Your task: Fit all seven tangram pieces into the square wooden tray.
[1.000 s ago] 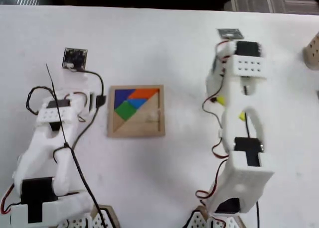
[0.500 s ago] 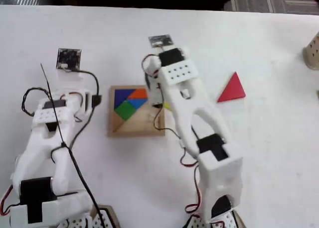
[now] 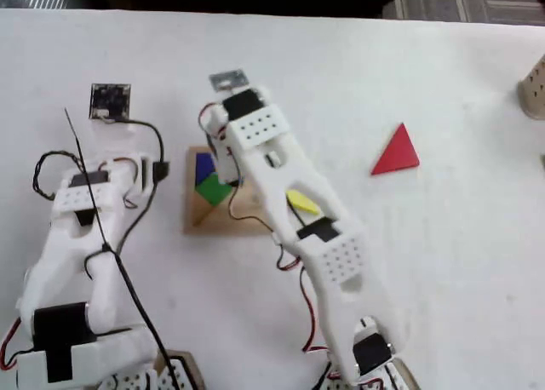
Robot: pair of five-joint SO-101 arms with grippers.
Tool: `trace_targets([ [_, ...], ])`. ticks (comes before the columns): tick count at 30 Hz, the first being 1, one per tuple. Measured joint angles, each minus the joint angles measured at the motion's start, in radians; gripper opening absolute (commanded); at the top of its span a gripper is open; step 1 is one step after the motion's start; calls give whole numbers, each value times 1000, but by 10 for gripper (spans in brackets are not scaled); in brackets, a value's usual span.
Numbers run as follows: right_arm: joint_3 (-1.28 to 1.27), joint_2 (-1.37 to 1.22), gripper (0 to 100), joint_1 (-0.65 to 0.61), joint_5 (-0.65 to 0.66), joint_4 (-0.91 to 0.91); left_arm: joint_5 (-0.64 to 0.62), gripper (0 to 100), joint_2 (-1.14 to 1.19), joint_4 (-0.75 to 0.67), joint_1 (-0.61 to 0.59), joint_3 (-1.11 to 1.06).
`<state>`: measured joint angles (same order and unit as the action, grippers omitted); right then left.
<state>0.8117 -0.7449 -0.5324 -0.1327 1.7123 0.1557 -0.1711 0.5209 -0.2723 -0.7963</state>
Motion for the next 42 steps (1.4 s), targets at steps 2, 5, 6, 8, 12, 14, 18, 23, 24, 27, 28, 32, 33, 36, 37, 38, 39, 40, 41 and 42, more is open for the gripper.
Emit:
trace_targets([
  [2, -32, 55, 275, 52, 23, 2, 0, 306, 0, 0, 0, 0],
  [5, -146, 186, 273, 137, 32, 2, 0, 306, 0, 0, 0, 0],
  [6, -193, 235, 272, 157, 34, 0, 0, 306, 0, 0, 0, 0],
  [8, -293, 331, 259, 187, 40, 2, 0, 306, 0, 0, 0, 0],
  [12, -512, 476, 154, 199, 89, -63, -2, 305, 0, 0, 3, 0],
  [14, -614, 505, 95, 198, 132, -137, -2, 305, 0, 0, 5, 0],
  [18, -770, 516, 38, 238, 181, -299, -2, 273, 0, 0, 6, 0],
  [23, -798, 512, 18, 321, 186, -407, -2, 23, 0, 14, 37, 0],
  [24, -798, 502, 18, 334, 186, -420, -2, 17, 0, 14, 43, 0],
  [27, -798, 427, 18, 367, 186, -485, -2, 28, 0, 15, 49, 0],
  [28, -796, 397, 18, 371, 186, -502, -2, 17, 0, 15, 49, 0],
  [32, -761, 290, 18, 367, 193, -519, -11, 22, 15, 15, 51, 0],
  [33, -743, 270, 18, 367, 195, -519, -23, 22, 32, 15, 58, 0],
  [36, -686, 209, 18, 370, 196, -491, -69, 22, 110, 15, 92, 29],
  [37, -674, 199, 18, 370, 196, -477, -74, 22, 141, 17, 98, 51],
  [38, -663, 192, 18, 370, 196, -463, -80, 22, 167, 31, 98, 74],
  [39, -654, 183, 18, 368, 196, -454, -84, 22, 190, 48, 98, 100],
  [40, -649, 178, 18, 364, 196, -448, -84, 22, 209, 61, 98, 121],
  [41, -647, 176, 18, 356, 196, -434, -84, 22, 218, 69, 98, 132],
  [42, -644, 176, 18, 347, 196, -419, -84, 22, 219, 74, 98, 137],
])
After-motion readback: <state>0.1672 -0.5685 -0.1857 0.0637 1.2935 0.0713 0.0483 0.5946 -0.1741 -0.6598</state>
